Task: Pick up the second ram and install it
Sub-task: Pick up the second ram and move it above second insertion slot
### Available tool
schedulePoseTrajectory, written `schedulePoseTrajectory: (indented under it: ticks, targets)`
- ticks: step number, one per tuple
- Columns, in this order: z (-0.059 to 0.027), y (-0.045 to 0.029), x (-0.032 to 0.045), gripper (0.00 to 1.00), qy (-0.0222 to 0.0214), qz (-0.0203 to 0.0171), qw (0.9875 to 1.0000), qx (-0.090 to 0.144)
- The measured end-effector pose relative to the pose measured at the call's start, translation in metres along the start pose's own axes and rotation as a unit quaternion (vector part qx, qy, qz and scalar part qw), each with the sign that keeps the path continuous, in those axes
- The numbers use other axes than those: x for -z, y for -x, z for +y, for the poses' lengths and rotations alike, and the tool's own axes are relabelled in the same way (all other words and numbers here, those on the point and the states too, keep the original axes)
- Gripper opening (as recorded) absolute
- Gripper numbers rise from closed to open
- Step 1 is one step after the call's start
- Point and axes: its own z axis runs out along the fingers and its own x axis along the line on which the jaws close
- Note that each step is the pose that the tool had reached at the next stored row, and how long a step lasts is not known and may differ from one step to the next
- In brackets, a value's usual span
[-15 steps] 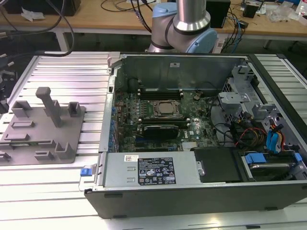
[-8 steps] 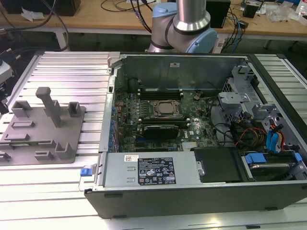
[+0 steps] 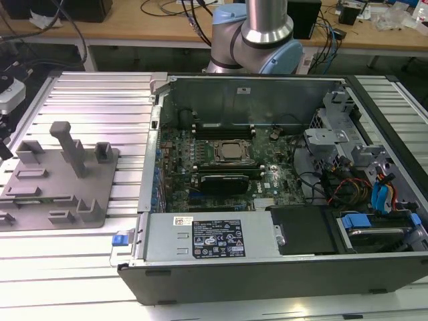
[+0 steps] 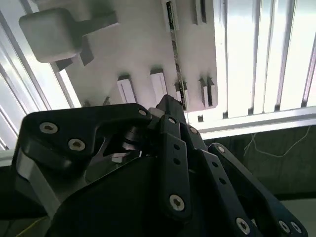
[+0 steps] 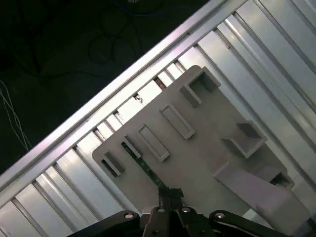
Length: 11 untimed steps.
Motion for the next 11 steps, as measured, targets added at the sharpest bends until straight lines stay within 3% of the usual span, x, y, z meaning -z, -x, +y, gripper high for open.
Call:
schedulePoseTrajectory:
  ticks: [2, 4, 7, 8, 9, 10, 11]
  targets:
    - [0.0, 0.0, -0.0011, 0.08, 0.0006, 0.001, 0.9987, 0.05]
    - [-0.0001, 0.0, -0.0019, 0.08, 0.0008, 0.0014, 0.9973, 0.073]
    - [-0.0001, -0.0001, -0.0028, 0.08, 0.0012, 0.0022, 0.9941, 0.108]
    - [-0.0001, 0.0, -0.0032, 0.08, 0.0014, 0.0025, 0.9921, 0.126]
    - [-0.0001, -0.0001, -0.0036, 0.08, 0.0016, 0.0029, 0.9895, 0.145]
    - [-0.0001, 0.0, -0.004, 0.08, 0.0019, 0.0033, 0.9859, 0.167]
    - [-0.0001, 0.0, -0.0045, 0.08, 0.002, 0.0035, 0.9837, 0.18]
